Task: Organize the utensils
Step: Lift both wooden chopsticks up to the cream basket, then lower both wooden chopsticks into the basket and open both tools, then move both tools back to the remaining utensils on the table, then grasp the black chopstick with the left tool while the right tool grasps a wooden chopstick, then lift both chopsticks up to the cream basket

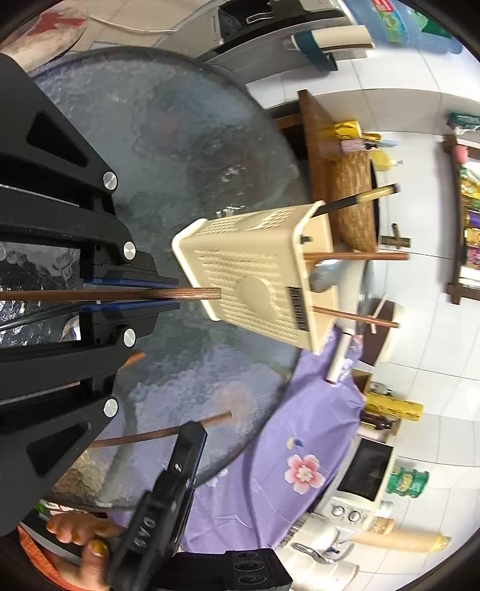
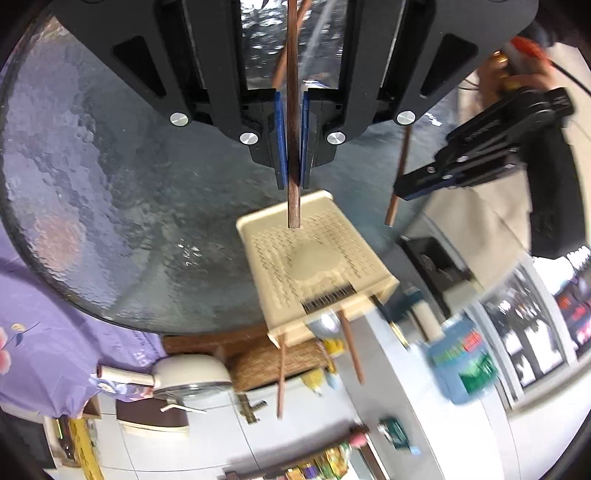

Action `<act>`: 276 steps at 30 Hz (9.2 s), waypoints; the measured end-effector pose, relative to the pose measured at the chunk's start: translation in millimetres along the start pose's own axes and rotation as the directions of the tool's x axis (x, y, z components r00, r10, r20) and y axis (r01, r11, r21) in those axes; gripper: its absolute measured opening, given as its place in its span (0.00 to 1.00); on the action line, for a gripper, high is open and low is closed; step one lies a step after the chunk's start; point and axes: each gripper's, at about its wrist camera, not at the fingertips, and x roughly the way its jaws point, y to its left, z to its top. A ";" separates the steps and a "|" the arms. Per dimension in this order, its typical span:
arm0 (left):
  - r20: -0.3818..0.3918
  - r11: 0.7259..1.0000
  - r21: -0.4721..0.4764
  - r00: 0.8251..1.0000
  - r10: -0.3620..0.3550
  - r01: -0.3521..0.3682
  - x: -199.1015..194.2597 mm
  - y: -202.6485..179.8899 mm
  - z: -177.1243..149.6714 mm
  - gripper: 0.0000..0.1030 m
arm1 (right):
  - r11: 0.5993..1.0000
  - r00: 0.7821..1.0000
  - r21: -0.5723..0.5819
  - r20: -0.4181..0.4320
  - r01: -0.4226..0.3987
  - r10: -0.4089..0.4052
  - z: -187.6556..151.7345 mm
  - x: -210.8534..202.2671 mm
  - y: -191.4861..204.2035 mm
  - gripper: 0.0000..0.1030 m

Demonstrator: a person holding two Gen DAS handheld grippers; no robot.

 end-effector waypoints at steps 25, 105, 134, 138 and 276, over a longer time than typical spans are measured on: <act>0.100 0.992 0.047 0.988 -0.119 0.115 -69.9 7.6 31.9 0.06 | 0.978 0.993 -0.202 0.092 -0.056 0.076 46.7 -81.1 41.7 0.07; 0.150 0.997 0.014 0.986 0.078 -0.081 6.8 15.1 125.7 0.14 | 0.965 0.942 -0.148 0.291 0.216 -0.166 158.7 40.8 45.5 0.20; -0.112 0.999 0.017 0.992 0.051 -0.050 9.2 5.3 -65.7 0.58 | 0.934 0.935 -0.214 -0.154 0.285 -0.321 -73.0 31.2 32.9 0.48; -0.164 0.999 0.027 0.986 0.031 -0.027 16.1 -2.0 -81.7 0.47 | 0.940 0.929 -0.206 -0.197 0.273 -0.314 -90.6 36.4 33.8 0.40; 0.045 0.973 0.066 0.973 -0.225 0.222 -87.5 6.2 16.2 0.07 | 0.969 0.989 -0.211 0.042 -0.128 0.140 29.3 -88.2 48.0 0.08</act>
